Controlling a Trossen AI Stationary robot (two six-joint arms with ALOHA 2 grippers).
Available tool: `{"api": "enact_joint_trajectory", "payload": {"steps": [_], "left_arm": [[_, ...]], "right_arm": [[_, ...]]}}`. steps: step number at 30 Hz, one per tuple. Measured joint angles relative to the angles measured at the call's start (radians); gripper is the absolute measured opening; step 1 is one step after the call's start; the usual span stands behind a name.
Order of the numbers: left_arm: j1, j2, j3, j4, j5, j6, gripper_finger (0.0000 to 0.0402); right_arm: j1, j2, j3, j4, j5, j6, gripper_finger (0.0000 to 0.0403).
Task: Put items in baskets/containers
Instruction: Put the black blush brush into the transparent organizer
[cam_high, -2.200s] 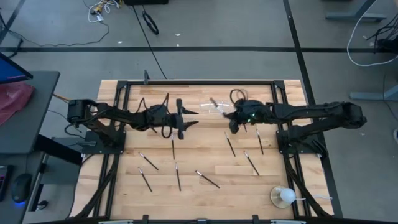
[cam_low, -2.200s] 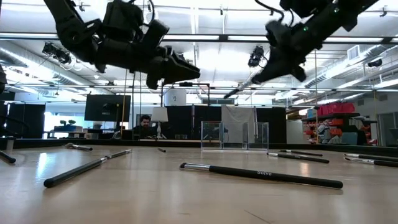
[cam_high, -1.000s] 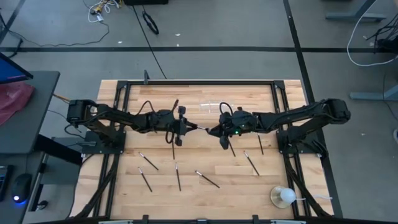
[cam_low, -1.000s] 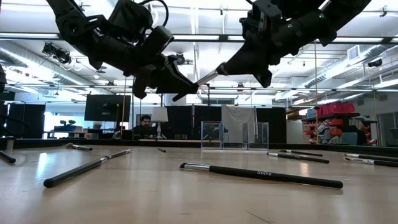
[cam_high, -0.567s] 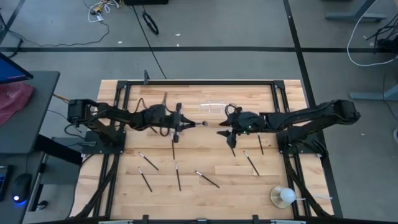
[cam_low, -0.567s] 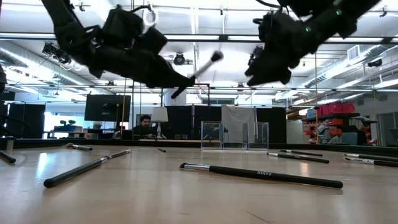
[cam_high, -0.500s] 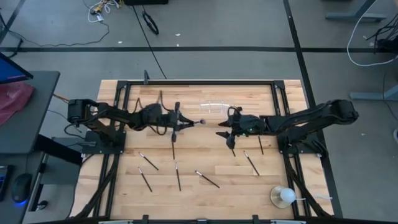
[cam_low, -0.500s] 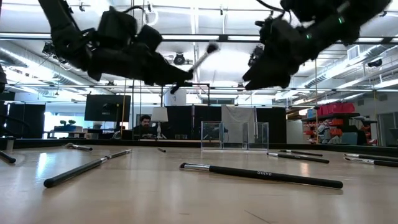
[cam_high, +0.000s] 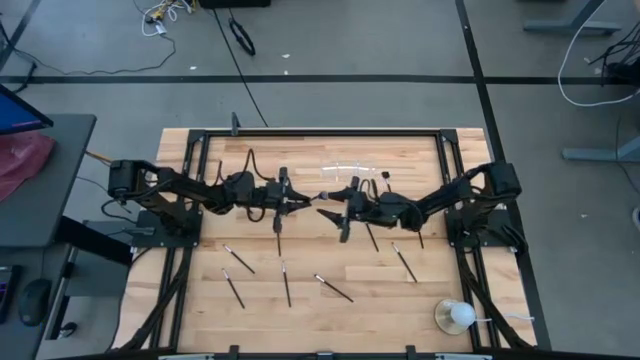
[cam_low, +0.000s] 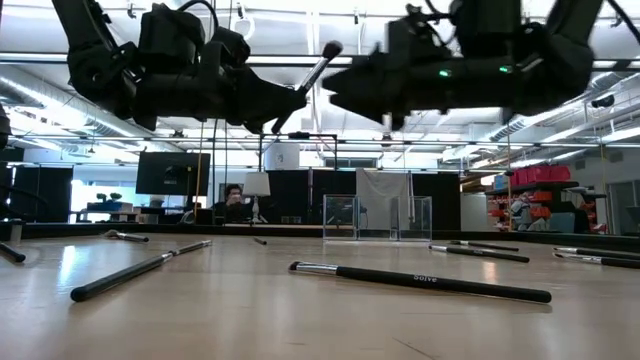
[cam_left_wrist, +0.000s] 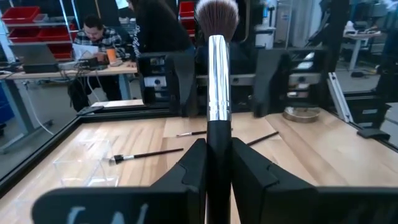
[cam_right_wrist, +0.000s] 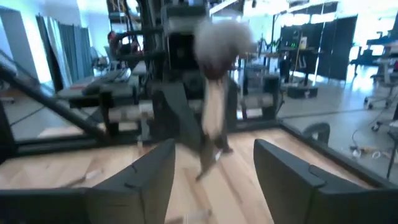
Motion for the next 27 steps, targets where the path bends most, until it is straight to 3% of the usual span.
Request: {"api": "enact_joint_trajectory", "payload": {"steps": [6, 9, 19, 23, 27], "left_arm": [[-0.003, 0.0, 0.0, 0.001, -0.015, 0.011, 0.0052], [-0.003, 0.0, 0.0, 0.001, -0.015, 0.015, 0.0054], [-0.004, 0.0, 0.0, -0.001, -0.021, 0.019, 0.0075], [-0.003, 0.0, 0.001, -0.029, -0.035, 0.041, 0.0107], [-0.001, 0.0, 0.002, -0.092, -0.043, 0.05, 0.0155]], "right_arm": [[0.0, 0.024, 0.09, -0.012, 0.008, -0.016, 0.0216], [0.0, 0.02, 0.097, -0.01, 0.008, -0.013, 0.0194], [0.002, 0.019, 0.098, -0.004, 0.015, 0.014, 0.0023], [0.005, -0.038, 0.098, -0.111, 0.079, 0.046, 0.0032], [0.005, -0.183, 0.098, -0.375, 0.186, 0.052, 0.0032]]}}
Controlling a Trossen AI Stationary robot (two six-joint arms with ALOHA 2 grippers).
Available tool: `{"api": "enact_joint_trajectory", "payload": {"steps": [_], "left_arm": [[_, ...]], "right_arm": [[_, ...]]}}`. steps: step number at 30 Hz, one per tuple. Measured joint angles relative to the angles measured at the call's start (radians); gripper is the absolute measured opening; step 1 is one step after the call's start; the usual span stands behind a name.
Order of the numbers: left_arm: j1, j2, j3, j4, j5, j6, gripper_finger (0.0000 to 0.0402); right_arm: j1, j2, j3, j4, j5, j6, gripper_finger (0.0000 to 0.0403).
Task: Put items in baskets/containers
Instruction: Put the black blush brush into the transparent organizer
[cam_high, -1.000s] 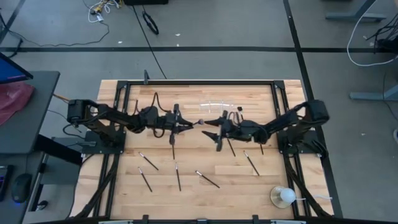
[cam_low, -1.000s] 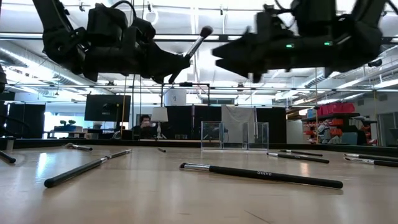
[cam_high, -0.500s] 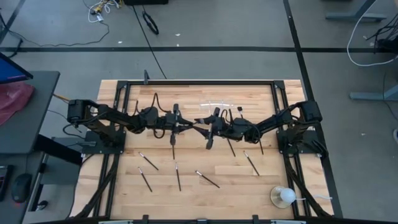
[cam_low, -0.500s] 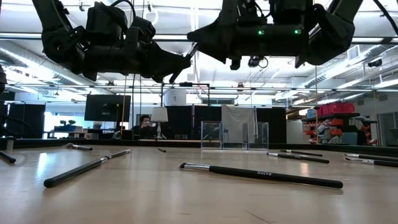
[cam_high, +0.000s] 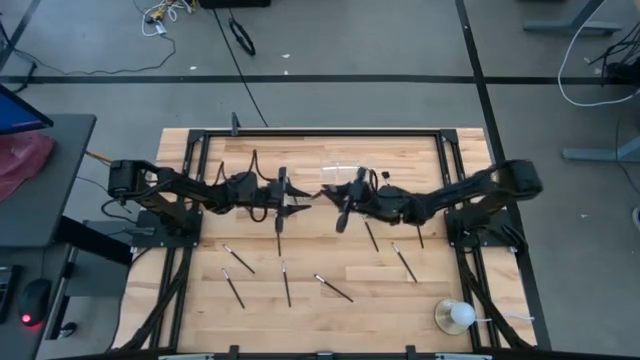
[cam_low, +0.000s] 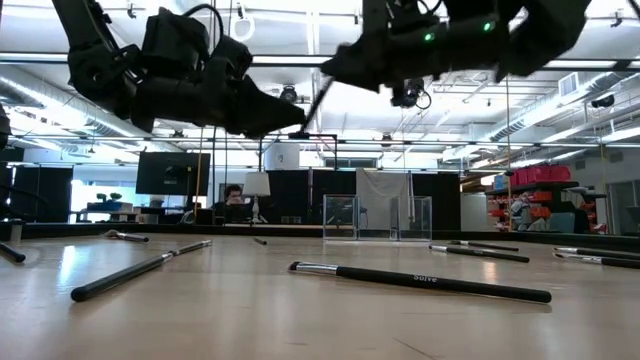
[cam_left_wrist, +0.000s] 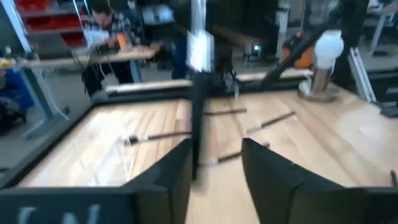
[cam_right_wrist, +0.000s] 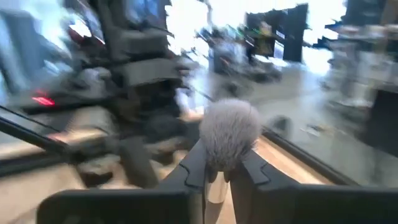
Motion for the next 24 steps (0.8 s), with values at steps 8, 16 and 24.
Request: {"api": "enact_joint_trajectory", "payload": {"steps": [8, 16, 24], "left_arm": [[0.0, 0.001, 0.0, -0.082, -0.057, -0.004, 0.0218], [0.0, 0.001, 0.0, -0.077, -0.062, -0.004, 0.0203], [-0.001, 0.001, 0.0, -0.082, -0.061, -0.005, 0.0188]], "right_arm": [[-0.086, -0.3, 0.08, -0.671, 0.159, 0.134, 0.0024], [-0.326, -0.28, 0.27, -1.157, 0.004, 0.197, 0.0024], [-0.463, -0.169, 0.272, -1.156, -0.168, 0.167, 0.0031]]}}
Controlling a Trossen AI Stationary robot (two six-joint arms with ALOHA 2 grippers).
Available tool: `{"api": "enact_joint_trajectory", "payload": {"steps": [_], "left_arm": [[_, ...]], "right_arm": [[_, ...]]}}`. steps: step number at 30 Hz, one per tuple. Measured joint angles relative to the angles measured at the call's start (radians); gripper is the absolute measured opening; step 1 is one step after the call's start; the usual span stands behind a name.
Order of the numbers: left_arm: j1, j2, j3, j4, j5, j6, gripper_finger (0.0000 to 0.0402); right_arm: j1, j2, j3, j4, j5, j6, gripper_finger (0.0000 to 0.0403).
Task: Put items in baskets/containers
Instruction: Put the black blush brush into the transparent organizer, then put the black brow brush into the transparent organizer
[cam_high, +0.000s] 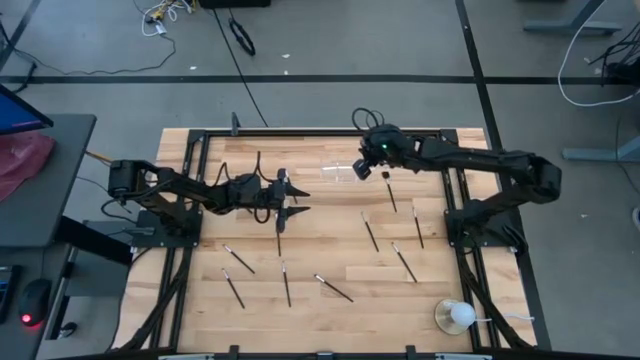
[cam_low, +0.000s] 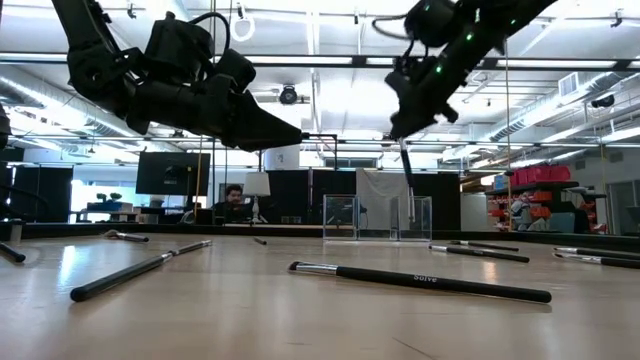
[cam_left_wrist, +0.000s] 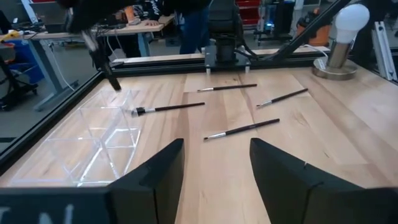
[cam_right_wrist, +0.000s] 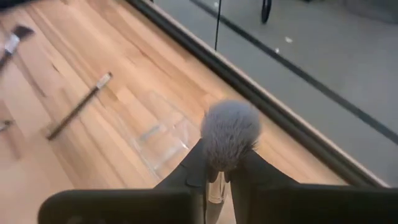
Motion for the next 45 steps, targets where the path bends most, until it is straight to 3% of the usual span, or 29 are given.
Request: {"api": "enact_joint_trajectory", "payload": {"steps": [25, 37, 45], "left_arm": [[0.0, 0.0, 0.0, 0.001, 0.0, -0.001, 0.0188], [0.0, 0.0, 0.0, 0.001, 0.0, -0.002, 0.0188], [0.0, 0.0, 0.0, 0.0, 0.001, -0.019, 0.0188]], "right_arm": [[-0.072, 0.219, 0.0, -0.022, -0.045, -0.015, 0.0042], [-0.079, 0.233, 0.001, 0.021, -0.039, -0.016, 0.0134], [-0.078, 0.109, 0.001, 0.013, -0.004, -0.016, 0.0206]]}}
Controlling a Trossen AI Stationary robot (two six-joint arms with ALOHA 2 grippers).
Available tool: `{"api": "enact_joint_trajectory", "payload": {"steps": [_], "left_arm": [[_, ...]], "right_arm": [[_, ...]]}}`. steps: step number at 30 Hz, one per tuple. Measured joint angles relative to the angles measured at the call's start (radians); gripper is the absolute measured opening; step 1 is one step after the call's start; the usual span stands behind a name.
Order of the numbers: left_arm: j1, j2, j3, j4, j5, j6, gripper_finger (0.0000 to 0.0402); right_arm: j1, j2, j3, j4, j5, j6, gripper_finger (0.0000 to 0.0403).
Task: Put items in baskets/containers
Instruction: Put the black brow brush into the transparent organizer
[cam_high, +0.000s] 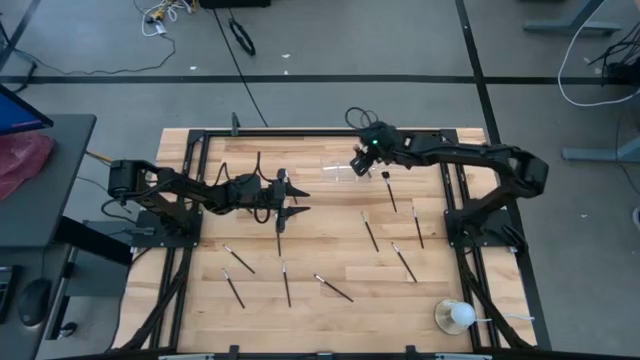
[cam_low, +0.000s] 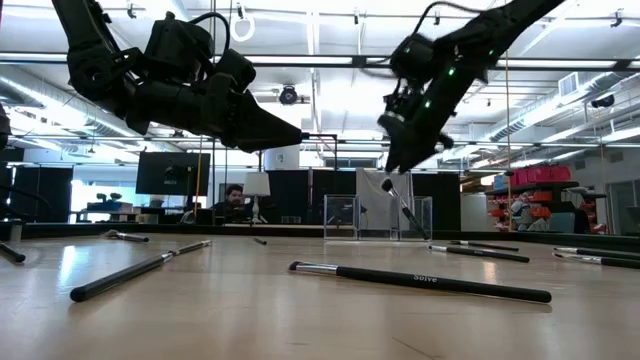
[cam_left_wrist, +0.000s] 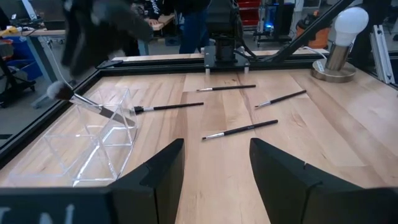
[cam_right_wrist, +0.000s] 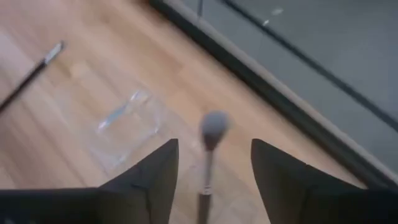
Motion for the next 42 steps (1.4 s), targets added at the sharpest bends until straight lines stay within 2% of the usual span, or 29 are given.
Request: {"api": "enact_joint_trajectory", "payload": {"steps": [4, 9, 13, 17, 21, 25, 29, 35, 40, 42], "left_arm": [[0.0, 0.0, 0.0, 0.0, 0.0, 0.0, 0.0188], [0.0, 0.0, 0.0, 0.0, 0.0, 0.0, 0.0188], [0.0, 0.0, 0.0, 0.0, 0.0, 0.001, 0.0188], [0.0, 0.0, 0.0, 0.0, 0.0, 0.001, 0.0188], [0.0, 0.0, 0.0, 0.0, 0.0, 0.001, 0.0188], [0.0, 0.0, 0.0, 0.0, 0.0, 0.002, 0.0188], [0.0, 0.0, 0.0, 0.0, 0.0, 0.014, 0.0188], [0.0, 0.0, 0.0, 0.0, 0.0, 0.02, 0.0188], [0.0, 0.0, 0.0, 0.002, -0.001, 0.02, 0.0188], [0.0, 0.0, 0.0, 0.002, 0.0, 0.02, 0.0188]], "right_arm": [[0.017, -0.107, 0.0, -0.058, 0.051, 0.006, 0.0208], [0.094, -0.233, 0.0, -0.236, 0.108, 0.08, 0.0193], [0.18, -0.287, 0.0, -0.425, 0.145, 0.225, 0.0177], [0.272, -0.289, -0.006, -0.588, 0.157, 0.4, 0.0162], [0.359, -0.286, -0.096, -0.594, 0.157, 0.537, 0.015], [0.409, -0.285, -0.273, -0.452, 0.156, 0.672, 0.0147], [0.407, -0.285, -0.454, -0.206, 0.172, 0.734, 0.0166], [0.361, -0.285, -0.654, 0.169, 0.319, 0.714, 0.0209], [0.319, -0.275, -0.756, 0.451, 0.344, 0.6, 0.0206], [0.308, -0.254, -0.77, 0.487, 0.344, 0.56, 0.0198]]}}
